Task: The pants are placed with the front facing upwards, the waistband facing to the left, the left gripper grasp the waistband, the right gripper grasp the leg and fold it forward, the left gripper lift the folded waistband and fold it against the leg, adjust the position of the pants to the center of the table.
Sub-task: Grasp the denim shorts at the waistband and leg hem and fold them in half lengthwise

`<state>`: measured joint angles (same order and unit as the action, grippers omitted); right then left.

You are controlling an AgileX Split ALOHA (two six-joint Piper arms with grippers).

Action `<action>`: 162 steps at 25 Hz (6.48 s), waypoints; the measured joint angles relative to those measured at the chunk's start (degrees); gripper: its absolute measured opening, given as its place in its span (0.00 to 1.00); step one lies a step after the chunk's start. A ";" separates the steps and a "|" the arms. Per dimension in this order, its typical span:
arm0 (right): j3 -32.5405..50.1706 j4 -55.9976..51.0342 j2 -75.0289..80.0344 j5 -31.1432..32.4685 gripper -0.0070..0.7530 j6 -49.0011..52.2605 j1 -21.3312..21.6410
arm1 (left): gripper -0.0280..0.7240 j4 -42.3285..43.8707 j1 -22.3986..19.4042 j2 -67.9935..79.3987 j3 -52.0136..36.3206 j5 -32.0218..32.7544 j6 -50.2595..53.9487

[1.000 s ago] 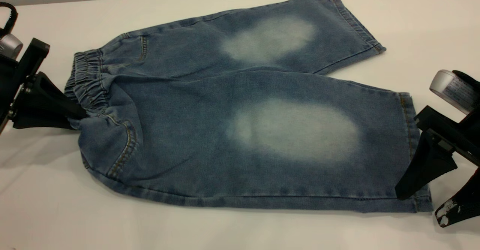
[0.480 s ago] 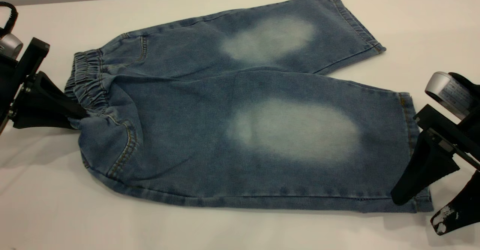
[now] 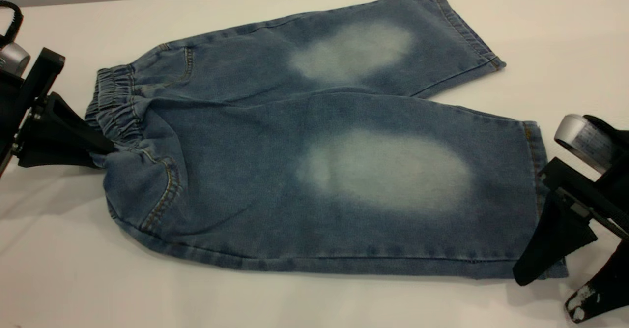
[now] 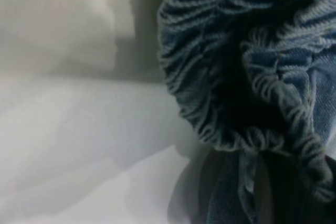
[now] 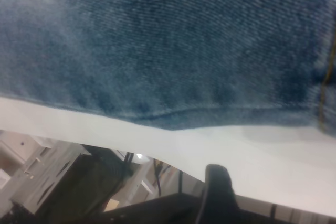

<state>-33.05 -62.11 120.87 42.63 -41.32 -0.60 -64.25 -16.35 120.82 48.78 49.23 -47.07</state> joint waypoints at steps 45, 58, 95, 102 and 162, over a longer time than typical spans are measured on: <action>-0.03 -23.33 -2.97 -10.23 0.51 -25.71 0.05 | 0.19 -0.40 0.00 0.00 0.00 0.90 -0.34; 0.01 -31.07 -3.73 -3.45 0.13 -35.17 0.05 | 0.19 -0.29 0.00 0.00 0.00 1.53 -0.34; -2.51 28.53 -48.23 9.63 0.03 24.43 1.84 | 0.19 13.14 1.73 -44.25 -15.05 6.62 20.97; -9.27 27.00 -44.95 6.90 0.03 24.43 1.78 | 0.19 10.77 1.73 -44.21 -14.99 4.11 20.99; -54.88 9.79 3.23 5.38 0.03 19.63 -4.58 | 0.19 -30.46 1.58 -25.41 -14.93 -25.10 9.59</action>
<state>-87.93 -52.32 124.11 48.01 -21.70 -5.19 -94.71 -14.78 95.41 33.85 24.12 -37.48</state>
